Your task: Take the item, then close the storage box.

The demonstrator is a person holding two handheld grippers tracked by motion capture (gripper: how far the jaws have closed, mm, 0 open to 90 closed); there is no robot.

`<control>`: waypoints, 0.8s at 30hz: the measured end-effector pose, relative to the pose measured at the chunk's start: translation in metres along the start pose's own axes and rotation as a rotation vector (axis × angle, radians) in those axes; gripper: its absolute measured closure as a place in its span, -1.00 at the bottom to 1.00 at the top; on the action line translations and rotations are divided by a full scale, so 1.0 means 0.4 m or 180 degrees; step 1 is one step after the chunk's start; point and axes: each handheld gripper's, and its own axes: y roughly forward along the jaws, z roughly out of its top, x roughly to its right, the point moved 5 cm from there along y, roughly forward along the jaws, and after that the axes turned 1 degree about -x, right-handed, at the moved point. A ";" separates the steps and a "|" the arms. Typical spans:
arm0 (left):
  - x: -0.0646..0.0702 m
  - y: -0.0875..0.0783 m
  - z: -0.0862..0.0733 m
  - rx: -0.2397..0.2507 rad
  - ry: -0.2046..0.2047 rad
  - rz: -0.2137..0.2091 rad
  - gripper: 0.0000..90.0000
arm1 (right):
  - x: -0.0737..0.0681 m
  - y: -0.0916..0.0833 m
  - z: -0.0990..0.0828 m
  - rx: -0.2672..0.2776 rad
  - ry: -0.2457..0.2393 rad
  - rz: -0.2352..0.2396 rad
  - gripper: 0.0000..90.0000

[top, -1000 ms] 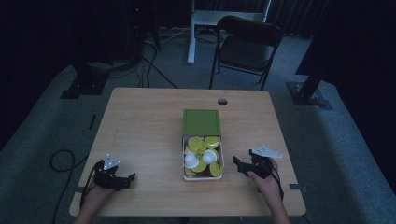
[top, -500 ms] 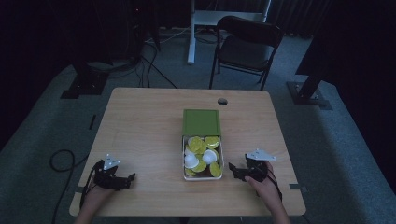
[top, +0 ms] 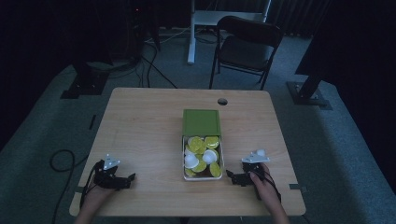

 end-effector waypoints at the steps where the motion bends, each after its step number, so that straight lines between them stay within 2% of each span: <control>1: 0.000 0.000 0.000 -0.0001 0.0002 0.0000 -1.00 | 0.000 0.000 0.000 0.0004 0.0009 -0.0003 -0.72; 7: 0.000 0.000 0.000 -0.0003 0.0001 0.0001 -1.00 | -0.002 0.003 -0.001 -0.0047 -0.0084 -0.0071 -0.72; 11: 0.000 -0.001 0.000 -0.0007 0.0012 -0.0005 -1.00 | -0.006 0.006 -0.001 -0.0089 -0.0223 -0.0120 -0.73; 14: 0.009 -0.001 0.000 -0.0008 0.0095 -0.0082 -1.00 | -0.007 0.006 -0.001 -0.0088 -0.0223 -0.0120 -0.73; 17: 0.016 -0.002 0.004 -0.0034 0.0154 -0.0056 -1.00 | -0.006 0.005 -0.002 -0.0091 -0.0219 -0.0125 -0.73; 21: 0.042 -0.009 0.015 0.0008 0.0263 -0.0213 -1.00 | -0.007 0.004 -0.002 -0.0088 -0.0217 -0.0128 -0.73; 24: 0.066 -0.017 0.028 0.0036 0.0298 -0.0449 -1.00 | -0.011 0.000 -0.004 -0.0099 -0.0221 -0.0087 -0.73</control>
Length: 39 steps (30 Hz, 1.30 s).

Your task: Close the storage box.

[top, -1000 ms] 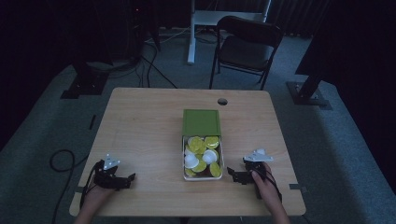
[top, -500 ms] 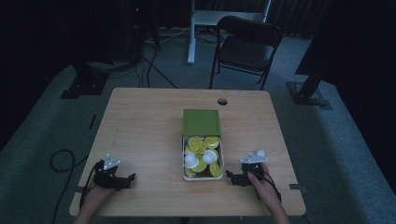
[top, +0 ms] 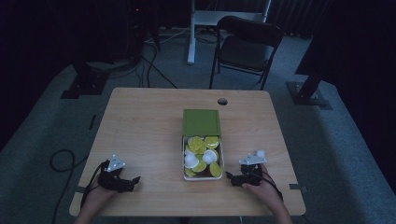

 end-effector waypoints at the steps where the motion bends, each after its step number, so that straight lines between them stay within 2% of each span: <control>1: 0.012 -0.001 0.005 -0.0025 0.0070 -0.0051 -1.00 | -0.002 -0.002 0.000 0.0003 0.0012 0.0030 -0.73; 2: 0.020 0.000 0.007 -0.0048 0.0103 -0.0064 -1.00 | -0.004 -0.004 0.000 -0.0007 -0.0010 0.0034 -0.73; 3: 0.033 0.000 0.011 -0.0082 0.0189 -0.0070 -1.00 | -0.005 -0.005 0.000 -0.0008 -0.0008 0.0027 -0.73; 6: 0.061 0.002 0.020 -0.0196 0.0239 -0.0137 -1.00 | -0.006 -0.015 0.006 0.0038 0.0006 0.0048 -0.73; 8: 0.080 0.002 0.029 -0.0188 0.0307 -0.0167 -1.00 | -0.006 -0.024 0.011 0.0085 0.0038 0.0082 -0.73; 14: 0.106 -0.002 0.069 -0.0063 0.0468 -0.0127 -1.00 | -0.002 -0.048 0.018 0.0179 0.0059 0.0080 -0.73; 17: 0.118 -0.008 0.092 0.0009 0.0514 -0.0159 -1.00 | -0.001 -0.055 0.019 0.0208 0.0058 0.0094 -0.73; 24: 0.152 -0.014 0.132 0.0070 0.0664 -0.0225 -1.00 | -0.006 -0.071 0.032 0.0334 0.0091 0.0141 -0.74; 31: 0.182 -0.014 0.170 0.0136 0.0725 -0.0310 -1.00 | -0.014 -0.084 0.047 0.0428 0.0148 0.0208 -0.74; 34: 0.191 -0.012 0.190 0.0184 0.0755 -0.0315 -1.00 | -0.015 -0.090 0.055 0.0493 0.0150 0.0216 -0.74; 39: 0.216 -0.009 0.222 0.0234 0.0883 -0.0317 -1.00 | -0.017 -0.098 0.073 0.0603 0.0165 0.0244 -0.74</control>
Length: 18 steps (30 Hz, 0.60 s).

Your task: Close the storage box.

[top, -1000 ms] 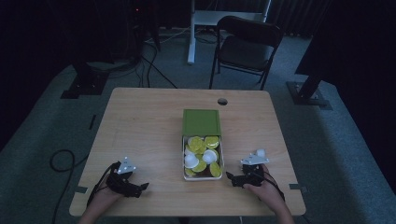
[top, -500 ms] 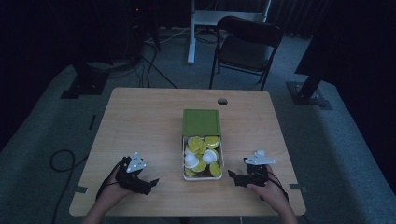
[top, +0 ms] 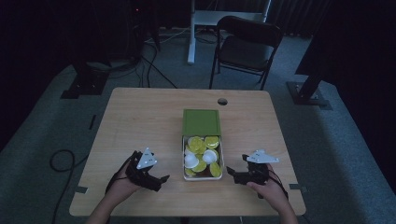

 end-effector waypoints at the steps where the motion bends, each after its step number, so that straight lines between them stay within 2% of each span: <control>1: 0.002 0.002 0.007 0.0009 0.0015 0.0004 -1.00 | -0.002 0.000 0.003 0.0008 0.0005 0.0008 -0.74; 4: 0.013 0.004 0.026 0.0018 0.0087 -0.0027 -1.00 | -0.006 -0.002 0.010 0.0034 -0.0024 0.0038 -0.74; 9: 0.030 0.019 0.042 0.0035 0.0120 -0.0096 -1.00 | -0.021 -0.006 0.007 -0.0012 -0.0033 0.0142 -0.74; 18: 0.049 0.036 0.062 0.0097 0.0145 -0.0176 -1.00 | -0.046 -0.012 0.017 0.0089 -0.0096 0.0305 -0.74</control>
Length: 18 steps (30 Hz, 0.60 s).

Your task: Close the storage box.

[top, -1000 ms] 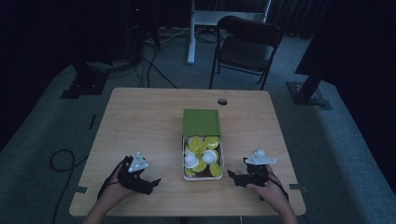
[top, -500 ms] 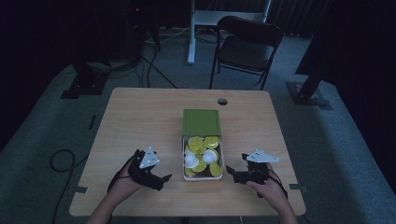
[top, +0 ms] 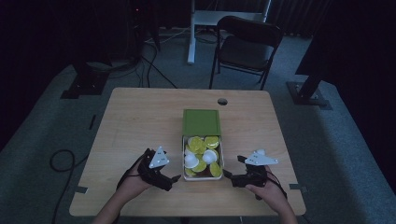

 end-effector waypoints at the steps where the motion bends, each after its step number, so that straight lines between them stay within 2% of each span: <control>1: 0.002 0.001 0.002 0.0007 -0.0008 -0.0015 -1.00 | -0.001 0.002 0.001 -0.0001 -0.0003 -0.0003 -0.74; 6: 0.013 0.014 0.013 0.0008 0.0013 -0.0051 -1.00 | -0.001 0.010 0.000 -0.0020 -0.0005 0.0008 -0.74; 11: -0.003 0.031 0.005 -0.0039 -0.0048 0.0031 -1.00 | 0.007 0.014 -0.007 -0.0046 0.0029 -0.0001 -0.74; 18: -0.013 0.045 0.010 -0.0038 -0.0070 0.0038 -1.00 | 0.007 0.019 -0.005 -0.0049 0.0036 0.0000 -0.74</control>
